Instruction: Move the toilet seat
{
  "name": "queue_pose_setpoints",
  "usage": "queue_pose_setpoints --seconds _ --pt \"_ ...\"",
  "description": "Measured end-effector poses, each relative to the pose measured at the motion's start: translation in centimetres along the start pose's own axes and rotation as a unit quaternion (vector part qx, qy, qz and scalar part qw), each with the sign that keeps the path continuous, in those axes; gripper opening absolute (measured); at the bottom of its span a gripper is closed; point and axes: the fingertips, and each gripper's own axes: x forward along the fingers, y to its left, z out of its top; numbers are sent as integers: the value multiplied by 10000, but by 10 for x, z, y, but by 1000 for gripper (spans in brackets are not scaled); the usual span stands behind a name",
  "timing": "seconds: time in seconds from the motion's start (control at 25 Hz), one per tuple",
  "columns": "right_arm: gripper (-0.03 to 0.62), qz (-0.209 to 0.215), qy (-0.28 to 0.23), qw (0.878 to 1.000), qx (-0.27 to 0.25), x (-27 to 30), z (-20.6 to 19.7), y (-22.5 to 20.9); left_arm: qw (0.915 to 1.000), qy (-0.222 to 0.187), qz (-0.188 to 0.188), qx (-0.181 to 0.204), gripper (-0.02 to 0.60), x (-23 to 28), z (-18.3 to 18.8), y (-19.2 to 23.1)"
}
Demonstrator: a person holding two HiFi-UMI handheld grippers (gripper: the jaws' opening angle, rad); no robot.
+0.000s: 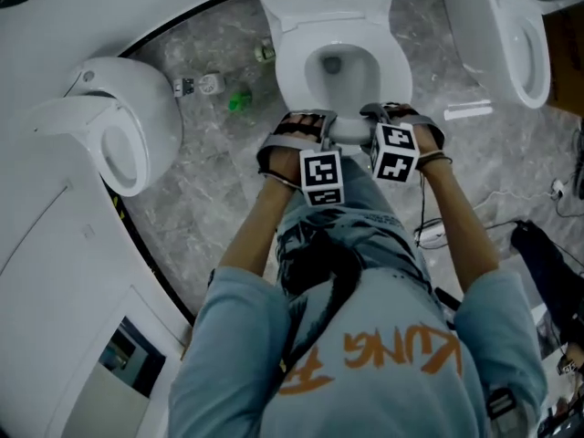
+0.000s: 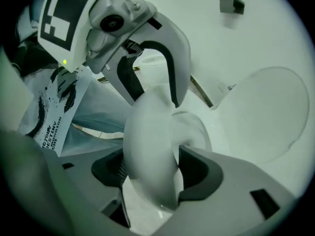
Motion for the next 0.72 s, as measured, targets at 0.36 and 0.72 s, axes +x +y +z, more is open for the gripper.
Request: queue_pose_setpoints --seconds 0.36,0.72 --pt "185 -1367 -307 9901 63 -68 17 -49 9985 -50 528 -128 218 -40 4 61" --pt "133 -2555 -517 9653 154 -127 39 -117 9944 -388 812 -549 218 -72 4 141"
